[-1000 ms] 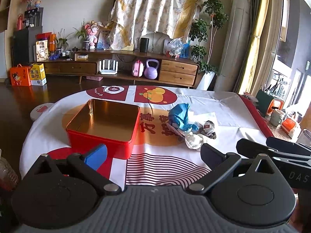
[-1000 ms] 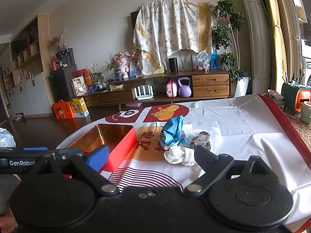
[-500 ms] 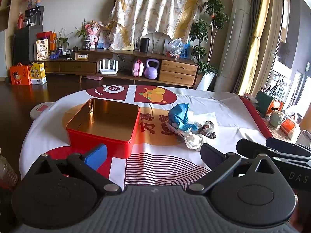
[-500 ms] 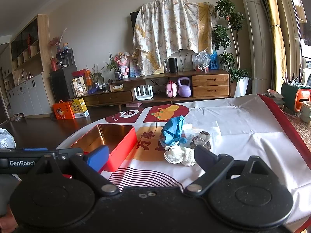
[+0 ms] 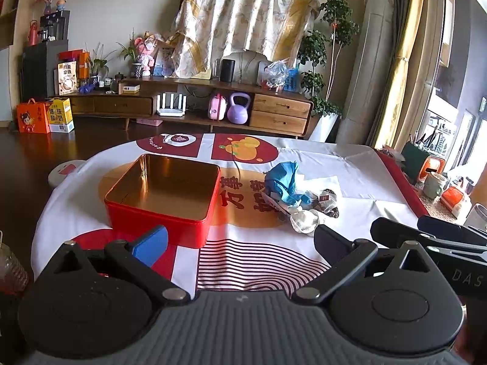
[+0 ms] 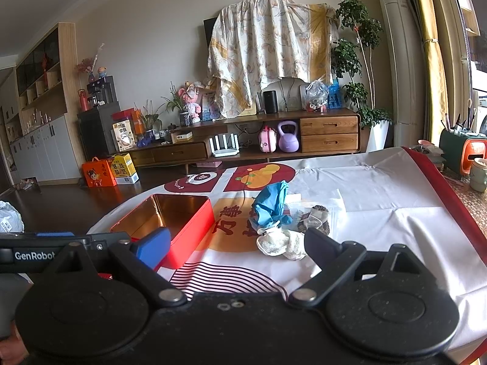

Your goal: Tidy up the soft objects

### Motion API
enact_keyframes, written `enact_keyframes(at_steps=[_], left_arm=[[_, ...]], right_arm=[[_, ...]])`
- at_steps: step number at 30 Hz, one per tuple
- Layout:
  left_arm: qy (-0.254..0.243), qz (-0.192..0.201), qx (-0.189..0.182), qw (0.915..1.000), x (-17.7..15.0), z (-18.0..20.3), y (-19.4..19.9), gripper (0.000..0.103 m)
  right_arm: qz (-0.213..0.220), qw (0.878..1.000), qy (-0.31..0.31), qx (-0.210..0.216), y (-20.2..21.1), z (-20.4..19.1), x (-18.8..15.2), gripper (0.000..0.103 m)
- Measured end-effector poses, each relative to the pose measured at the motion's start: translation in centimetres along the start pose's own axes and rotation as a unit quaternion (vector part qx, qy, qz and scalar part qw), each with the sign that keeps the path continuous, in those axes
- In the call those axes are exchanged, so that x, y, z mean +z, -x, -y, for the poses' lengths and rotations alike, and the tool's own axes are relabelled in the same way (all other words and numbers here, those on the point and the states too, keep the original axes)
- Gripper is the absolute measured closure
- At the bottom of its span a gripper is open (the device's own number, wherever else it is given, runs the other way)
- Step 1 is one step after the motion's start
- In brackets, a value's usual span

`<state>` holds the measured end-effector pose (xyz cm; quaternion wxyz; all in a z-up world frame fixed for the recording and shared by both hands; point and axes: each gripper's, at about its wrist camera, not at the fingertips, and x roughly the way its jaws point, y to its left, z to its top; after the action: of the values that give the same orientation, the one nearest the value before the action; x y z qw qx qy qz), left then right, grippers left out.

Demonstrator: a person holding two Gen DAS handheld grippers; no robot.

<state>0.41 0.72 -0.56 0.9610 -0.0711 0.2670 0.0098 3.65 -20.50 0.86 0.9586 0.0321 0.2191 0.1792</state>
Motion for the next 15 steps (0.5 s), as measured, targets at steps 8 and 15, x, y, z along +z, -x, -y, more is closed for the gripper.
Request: enact_keyframes(at_steps=[8,15], left_arm=[[0.003,-0.005,0.003,1.0000,0.0,-0.1,-0.5,0.000],[-0.009,-0.010,0.001,0.9999,0.6,0.1,-1.9,0.000]], right_arm=[[-0.002,1.000,-0.003,-0.006,-0.2,0.6,0.4,0.009],[-0.007,1.000,0.003,-0.004,-1.5,1.3,0.7,0.009]])
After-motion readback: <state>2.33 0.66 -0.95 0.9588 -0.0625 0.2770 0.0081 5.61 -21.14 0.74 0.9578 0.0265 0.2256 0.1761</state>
